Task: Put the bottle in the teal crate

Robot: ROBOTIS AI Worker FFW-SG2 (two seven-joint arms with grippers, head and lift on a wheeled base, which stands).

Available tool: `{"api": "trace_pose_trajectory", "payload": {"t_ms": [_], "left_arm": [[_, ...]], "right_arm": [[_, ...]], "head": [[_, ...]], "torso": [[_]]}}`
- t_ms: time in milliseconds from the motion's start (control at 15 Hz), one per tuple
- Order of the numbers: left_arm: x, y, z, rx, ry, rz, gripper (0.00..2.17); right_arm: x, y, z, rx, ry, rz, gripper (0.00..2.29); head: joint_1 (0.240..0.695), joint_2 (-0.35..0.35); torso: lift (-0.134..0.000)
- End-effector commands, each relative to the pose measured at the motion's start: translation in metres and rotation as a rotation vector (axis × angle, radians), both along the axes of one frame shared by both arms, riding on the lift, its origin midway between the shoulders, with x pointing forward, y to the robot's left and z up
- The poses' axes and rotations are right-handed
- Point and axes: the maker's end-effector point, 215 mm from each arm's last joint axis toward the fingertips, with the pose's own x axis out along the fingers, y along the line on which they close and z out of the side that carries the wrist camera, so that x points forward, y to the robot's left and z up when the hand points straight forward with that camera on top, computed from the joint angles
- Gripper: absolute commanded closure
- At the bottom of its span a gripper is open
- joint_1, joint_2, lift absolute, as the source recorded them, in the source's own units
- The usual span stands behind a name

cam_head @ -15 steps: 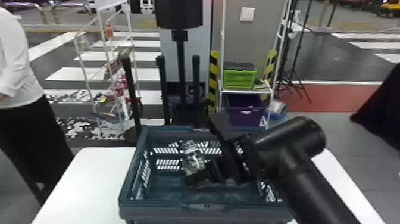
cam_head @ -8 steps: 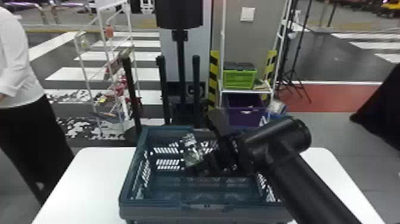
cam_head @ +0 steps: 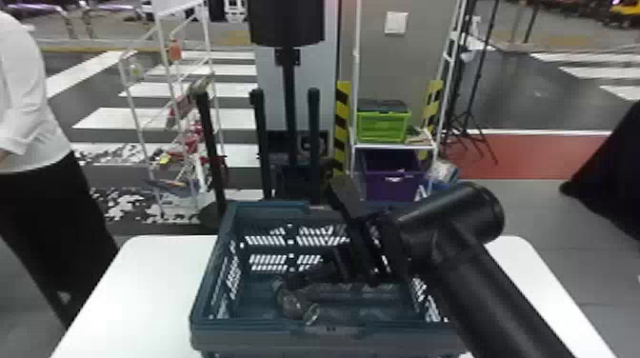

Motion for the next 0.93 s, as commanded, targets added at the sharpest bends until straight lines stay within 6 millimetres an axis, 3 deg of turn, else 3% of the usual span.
{"api": "trace_pose_trajectory", "payload": {"t_ms": [0,133,333,533,867], "left_arm": [[-0.001,0.000,0.003,0.000,-0.005,0.000,0.14],[0.000,-0.001,0.004,0.000,-0.006,-0.004,0.14],[-0.001,-0.003,0.008,0.004,-0.011,-0.007,0.14],[0.000,-0.005,0.014,0.007,-0.020,-0.011,0.14],[0.006,-0.022,0.019,0.019,-0.017,-0.040,0.14]], "right_arm": [[-0.020,-0.007,0.026,-0.011,0.013,-0.020,0.07],[-0.029,-0.024,0.050,-0.034,-0.022,-0.053,0.07],[-0.040,-0.096,0.060,-0.075,-0.096,-0.165,0.08],[-0.071,-0.158,0.052,-0.075,-0.178,-0.263,0.08],[-0.117,-0.211,0.107,0.076,-0.454,-0.360,0.09]], "head": [[0.499,0.000],[0.499,0.000],[0.499,0.000],[0.499,0.000],[0.499,0.000]], "torso": [[0.000],[0.000],[0.000],[0.000],[0.000]]}}
